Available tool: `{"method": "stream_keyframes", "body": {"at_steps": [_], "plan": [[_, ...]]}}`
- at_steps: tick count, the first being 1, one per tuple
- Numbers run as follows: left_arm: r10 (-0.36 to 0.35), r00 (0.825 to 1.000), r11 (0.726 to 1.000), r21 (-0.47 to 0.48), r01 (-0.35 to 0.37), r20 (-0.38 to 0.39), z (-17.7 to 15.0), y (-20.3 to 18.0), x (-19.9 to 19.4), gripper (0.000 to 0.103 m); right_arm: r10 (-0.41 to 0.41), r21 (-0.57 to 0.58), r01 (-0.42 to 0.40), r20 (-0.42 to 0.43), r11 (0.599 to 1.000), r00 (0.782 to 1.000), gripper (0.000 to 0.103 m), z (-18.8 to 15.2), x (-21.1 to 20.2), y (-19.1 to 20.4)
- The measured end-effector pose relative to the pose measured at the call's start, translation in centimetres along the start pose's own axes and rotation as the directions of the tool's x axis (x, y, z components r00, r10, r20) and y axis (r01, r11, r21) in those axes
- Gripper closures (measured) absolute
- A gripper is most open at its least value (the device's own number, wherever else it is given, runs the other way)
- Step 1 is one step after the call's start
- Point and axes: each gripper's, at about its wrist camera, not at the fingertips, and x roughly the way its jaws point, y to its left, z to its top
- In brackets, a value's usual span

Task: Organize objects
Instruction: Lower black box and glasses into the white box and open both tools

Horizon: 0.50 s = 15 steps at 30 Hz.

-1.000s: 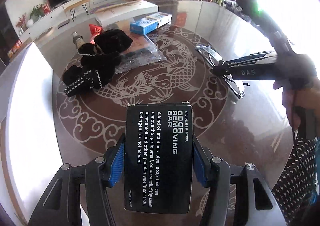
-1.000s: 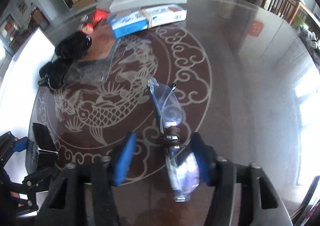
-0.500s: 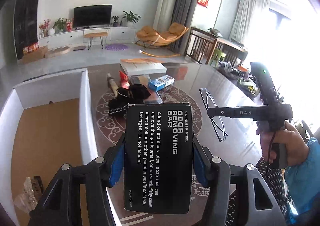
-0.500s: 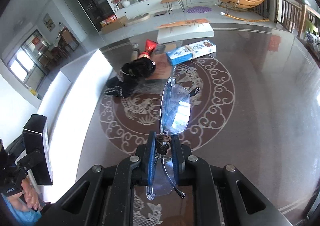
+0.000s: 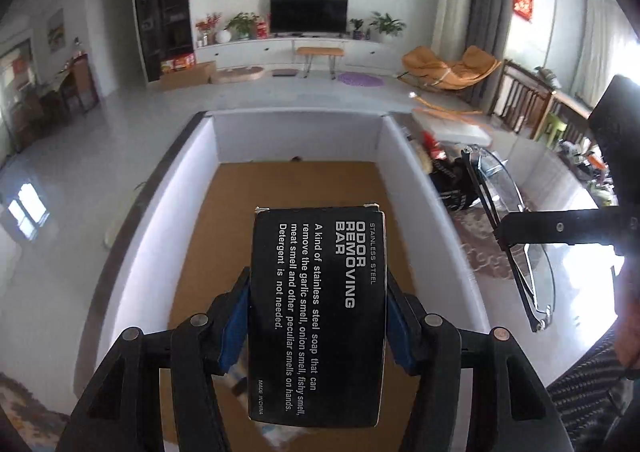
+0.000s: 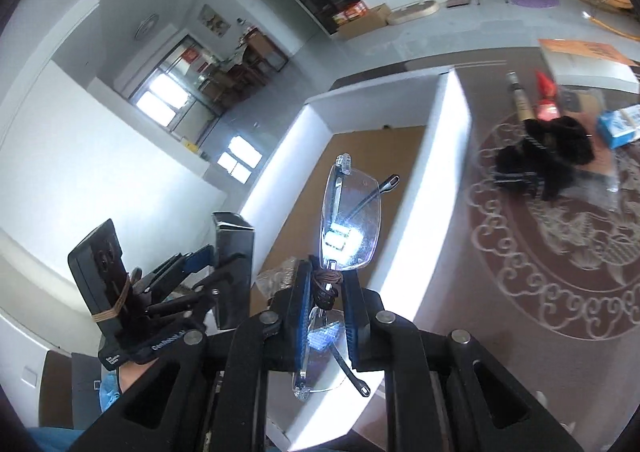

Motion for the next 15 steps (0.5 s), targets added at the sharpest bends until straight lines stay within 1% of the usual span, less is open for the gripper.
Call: {"method": "stream_keyframes", "body": {"at_steps": [1, 2, 3, 4, 5, 6, 8, 9, 10, 11, 12, 13, 14, 15], "plan": [[0.048, 0.998, 0.999, 0.002, -0.048, -0.037, -0.5, 0.5, 0.8, 0.044, 0.0, -0.011, 0.0, -0.031, 1.0, 1.0, 0.087, -0.2, 2.0, 0.9], [0.094, 0.993, 0.996, 0.006, -0.094, -0.076, -1.2, 1.0, 1.7, 0.044, -0.009, -0.017, 0.008, -0.057, 1.0, 0.998, 0.086, -0.6, 3.5, 1.4], [0.132, 0.986, 0.991, 0.008, -0.132, -0.104, -1.6, 1.4, 2.3, 0.041, -0.038, -0.03, 0.035, -0.09, 0.999, 0.995, 0.086, -1.0, 5.3, 1.9], [0.166, 0.978, 0.986, 0.007, -0.167, -0.123, -2.0, 1.7, 2.8, 0.036, -0.09, -0.052, 0.084, -0.121, 0.995, 0.989, 0.08, -1.3, 6.8, 2.5], [0.186, 0.974, 0.982, 0.006, -0.187, -0.128, -2.2, 1.9, 3.0, 0.026, -0.129, -0.066, 0.121, -0.131, 0.99, 0.983, 0.068, -1.7, 7.7, 2.6], [0.201, 0.972, 0.979, 0.002, -0.203, -0.122, -2.3, 2.0, 3.0, 0.022, -0.146, -0.074, 0.138, -0.123, 0.988, 0.982, 0.061, -1.9, 7.9, 2.9], [0.218, 0.972, 0.976, -0.009, -0.219, -0.085, -2.3, 2.0, 2.5, 0.019, -0.161, -0.088, 0.154, -0.076, 0.984, 0.984, 0.036, -2.4, 6.9, 3.0], [0.225, 0.972, 0.974, -0.015, -0.226, -0.061, -2.1, 1.9, 2.1, 0.018, -0.181, -0.098, 0.177, -0.034, 0.979, 0.983, 0.031, -2.5, 5.9, 2.8], [0.229, 0.973, 0.973, -0.022, -0.23, -0.037, -1.8, 1.6, 1.8, 0.017, -0.209, -0.1, 0.209, 0.006, 0.973, 0.978, 0.023, -2.6, 4.7, 2.4], [0.225, 0.974, 0.974, -0.031, -0.225, -0.007, -1.4, 1.1, 1.3, 0.016, -0.238, -0.092, 0.242, 0.051, 0.966, 0.97, 0.02, -2.7, 3.4, 1.7], [0.212, 0.977, 0.977, -0.041, -0.211, 0.022, -1.1, 0.7, 0.8, 0.016, -0.263, -0.076, 0.27, 0.098, 0.96, 0.96, 0.018, -2.9, 1.9, 0.7], [0.188, 0.981, 0.981, -0.049, -0.185, 0.052, -0.8, -0.1, 0.3, 0.016, -0.296, -0.049, 0.305, 0.14, 0.951, 0.945, 0.013, -3.1, 0.4, -0.5], [0.149, 0.985, 0.988, -0.054, -0.145, 0.082, -0.3, -1.2, -0.1, 0.015, -0.334, -0.013, 0.342, 0.171, 0.94, 0.927, 0.006, -3.3, -1.0, -2.1], [0.11, 0.988, 0.993, -0.053, -0.105, 0.107, 0.0, -2.4, -0.5, 0.013, -0.374, 0.032, 0.374, 0.187, 0.927, 0.909, 0.003, -3.5, -2.4, -3.9]]}}
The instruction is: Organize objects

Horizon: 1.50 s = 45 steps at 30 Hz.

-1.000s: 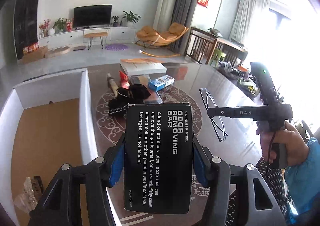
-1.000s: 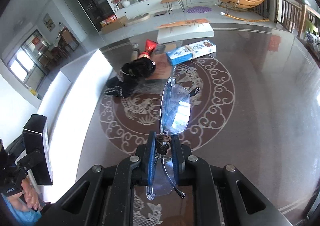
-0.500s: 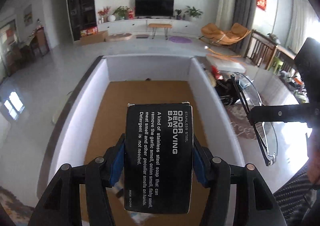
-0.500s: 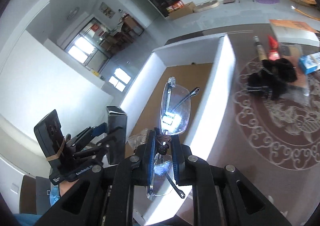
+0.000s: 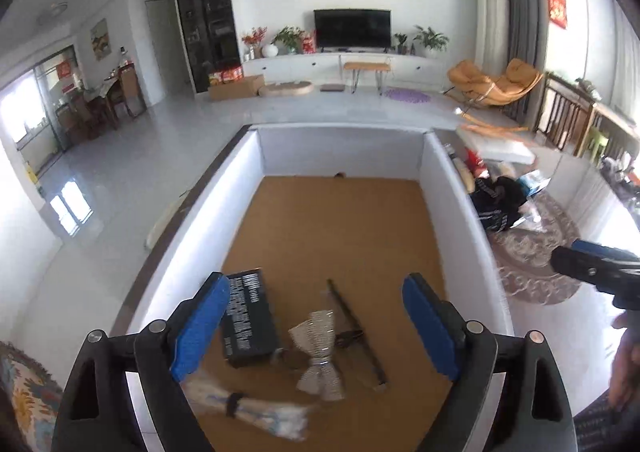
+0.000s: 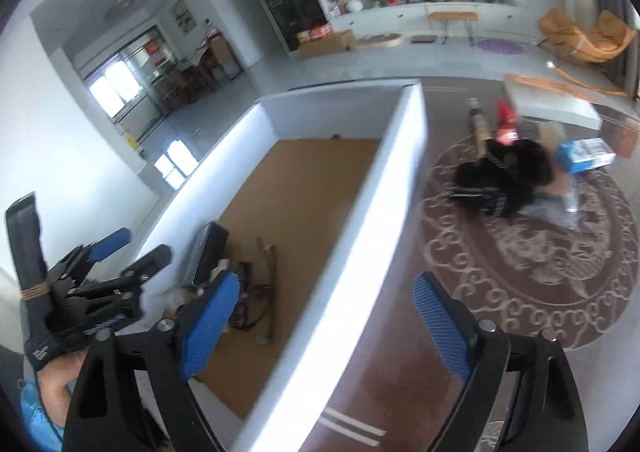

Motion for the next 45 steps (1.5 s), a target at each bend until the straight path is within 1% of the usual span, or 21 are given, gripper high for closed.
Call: {"method": "stream_keyframes", "body": {"at_steps": [1, 3, 4, 5, 7, 8, 10, 11, 13, 14, 15, 17, 19, 20, 21, 22, 25, 28, 31, 39, 45], "plan": [[-0.041, 0.999, 0.999, 0.003, 0.041, 0.02, 0.2, -1.1, -0.5, 0.013, -0.042, 0.042, 0.042, -0.001, 0.998, 0.999, 0.0, -0.3, -0.3, -2.3], [-0.142, 0.989, 0.99, 0.029, 0.14, 0.049, 0.5, -4.6, -1.4, 0.013, -0.131, 0.129, 0.135, -0.036, 0.982, 0.991, 0.0, -1.4, -0.1, -7.3], [-0.186, 0.981, 0.982, 0.046, 0.184, 0.054, 0.7, -6.2, -1.8, 0.013, -0.181, 0.152, 0.187, -0.055, 0.971, 0.982, 0.0, -2.3, 0.0, -9.5], [-0.249, 0.967, 0.967, 0.078, 0.244, 0.056, 0.7, -8.5, -2.4, 0.013, -0.233, 0.159, 0.241, -0.067, 0.957, 0.97, 0.0, -3.6, 0.0, -11.4], [-0.341, 0.939, 0.933, 0.14, 0.332, 0.046, 0.5, -12.7, -3.3, 0.013, -0.346, 0.146, 0.355, -0.083, 0.923, 0.935, 0.0, -5.6, -0.6, -14.8], [-0.39, 0.92, 0.908, 0.178, 0.379, 0.031, 0.2, -15.0, -3.7, 0.012, -0.399, 0.131, 0.408, -0.093, 0.903, 0.912, 0.0, -6.6, -0.5, -16.6], [-0.463, 0.886, 0.86, 0.235, 0.452, -0.012, -0.9, -19.0, -4.0, 0.007, -0.475, 0.123, 0.486, -0.108, 0.865, 0.873, 0.0, -8.3, -1.1, -19.3], [-0.491, 0.87, 0.836, 0.258, 0.484, -0.043, -1.7, -21.4, -3.7, 0.002, -0.505, 0.127, 0.516, -0.11, 0.847, 0.856, 0.0, -9.1, -1.5, -20.5], [-0.509, 0.855, 0.809, 0.285, 0.514, -0.1, -3.3, -25.1, -2.6, 0.001, -0.555, 0.145, 0.567, -0.115, 0.811, 0.824, 0.0, -10.3, -2.0, -22.7], [-0.509, 0.852, 0.8, 0.298, 0.521, -0.121, -3.9, -26.6, -2.0, 0.001, -0.549, 0.166, 0.559, -0.101, 0.813, 0.829, 0.0, -10.7, -2.5, -23.4], [-0.498, 0.856, 0.798, 0.312, 0.516, -0.14, -4.7, -28.0, -1.0, 0.001, -0.549, 0.187, 0.556, -0.097, 0.809, 0.831, 0.0, -10.9, -3.0, -24.1], [-0.451, 0.877, 0.811, 0.332, 0.481, -0.168, -6.3, -30.0, 1.3, 0.001, -0.555, 0.203, 0.56, -0.088, 0.803, 0.827, 0.0, -10.9, -3.4, -24.9], [-0.393, 0.903, 0.834, 0.345, 0.43, -0.177, -7.4, -30.9, 3.8, 0.001, -0.561, 0.192, 0.565, -0.083, 0.802, 0.824, 0.0, -10.5, -3.1, -25.4], [-0.35, 0.918, 0.851, 0.346, 0.395, -0.187, -7.8, -31.1, 5.2, 0.001, -0.561, 0.187, 0.566, -0.08, 0.803, 0.824, 0.0, -10.2, -2.9, -25.5], [-0.314, 0.928, 0.867, 0.338, 0.367, -0.201, -7.9, -31.1, 6.5, 0.001, -0.56, 0.187, 0.563, -0.077, 0.805, 0.825, 0.0, -10.1, -2.9, -25.6], [-0.292, 0.932, 0.88, 0.323, 0.349, -0.214, -7.9, -30.7, 7.6, 0.001, -0.556, 0.193, 0.558, -0.074, 0.807, 0.828, 0.0, -10.1, -2.8, -25.7], [-0.259, 0.938, 0.915, 0.253, 0.315, -0.23, -7.8, -29.7, 9.8, 0.001, -0.549, 0.204, 0.551, -0.069, 0.809, 0.833, 0.0, -10.2, -2.9, -25.6], [-0.236, 0.941, 0.933, 0.216, 0.289, -0.241, -7.7, -29.2, 11.3, 0.001, -0.55, 0.204, 0.551, -0.067, 0.81, 0.833, 0.0, -10.3, -3.0, -25.5], [-0.221, 0.945, 0.936, 0.221, 0.275, -0.24, -7.7, -29.2, 11.6, 0.001, -0.549, 0.203, 0.55, -0.065, 0.81, 0.833, 0.0, -10.3, -3.0, -25.4], [-0.241, 0.941, 0.932, 0.214, 0.293, -0.239, -7.7, -29.1, 11.8, 0.0, -0.55, 0.203, 0.55, -0.066, 0.81, 0.833, 0.0, -10.3, -3.0, -25.5], [-0.241, 0.941, 0.932, 0.213, 0.293, -0.239, -7.7, -29.1, 11.7, 0.0, -0.55, 0.204, 0.55, -0.065, 0.81, 0.833, 0.0, -10.3, -3.0, -25.5]]}}
